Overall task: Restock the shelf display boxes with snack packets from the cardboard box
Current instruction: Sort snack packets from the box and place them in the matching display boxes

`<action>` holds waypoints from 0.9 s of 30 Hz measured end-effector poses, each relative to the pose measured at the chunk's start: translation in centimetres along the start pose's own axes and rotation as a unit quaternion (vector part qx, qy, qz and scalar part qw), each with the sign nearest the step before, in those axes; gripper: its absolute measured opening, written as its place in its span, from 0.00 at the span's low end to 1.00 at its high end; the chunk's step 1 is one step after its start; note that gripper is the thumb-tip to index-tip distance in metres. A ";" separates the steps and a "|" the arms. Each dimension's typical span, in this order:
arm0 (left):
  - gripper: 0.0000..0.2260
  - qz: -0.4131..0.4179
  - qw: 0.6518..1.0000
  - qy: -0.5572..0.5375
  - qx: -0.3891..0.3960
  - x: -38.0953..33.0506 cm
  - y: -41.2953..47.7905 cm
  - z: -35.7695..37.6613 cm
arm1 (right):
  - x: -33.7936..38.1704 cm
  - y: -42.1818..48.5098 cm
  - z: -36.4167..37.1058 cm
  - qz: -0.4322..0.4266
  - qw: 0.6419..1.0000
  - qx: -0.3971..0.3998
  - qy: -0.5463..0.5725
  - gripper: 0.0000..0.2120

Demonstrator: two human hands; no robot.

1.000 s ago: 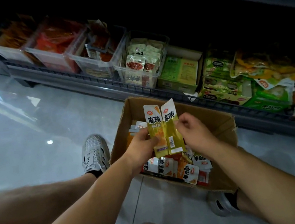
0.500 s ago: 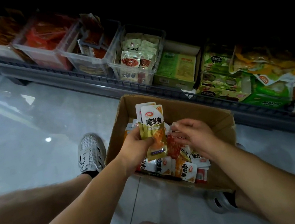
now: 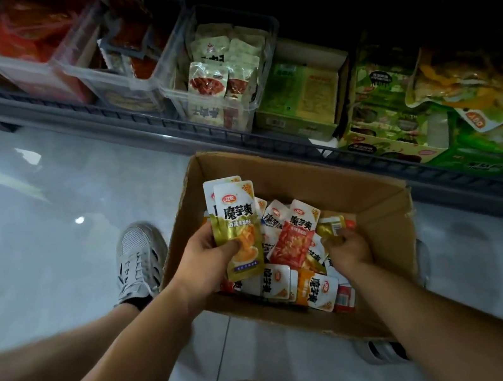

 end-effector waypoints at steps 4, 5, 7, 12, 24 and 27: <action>0.12 -0.003 1.000 0.005 -0.016 0.1 0.4 0.1 | 0.0 1.3 0.9 -0.028 0.997 -0.022 -0.071 0.22; 0.12 -0.004 1.000 0.007 -0.017 0.2 0.6 0.2 | -0.3 1.7 1.2 -0.029 0.995 -0.034 -0.085 0.22; 0.12 -0.009 1.000 0.011 -0.020 0.3 0.8 0.2 | -0.8 2.3 1.6 -0.032 0.995 -0.061 -0.070 0.18; 0.13 -0.020 0.999 0.016 -0.026 0.5 1.1 0.3 | -0.4 1.3 0.4 -0.011 0.995 -0.084 0.051 0.16; 0.13 -0.003 1.000 -0.019 0.007 -1.3 -1.2 1.3 | 6.2 -5.7 -8.9 -0.224 0.974 0.001 0.038 0.14; 0.13 0.007 1.000 -0.025 0.010 -1.8 -2.3 1.6 | 7.2 -7.9 -10.3 -0.207 0.966 0.075 0.135 0.15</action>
Point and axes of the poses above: each hand's wrist, its own y-axis towards the middle knuckle, its own z-axis out of the palm, x = y × z, the point moved 1 cm from there along y, towards the middle knuckle, and after that the axes turned 10 degrees about -y, right-handed, at the moved point
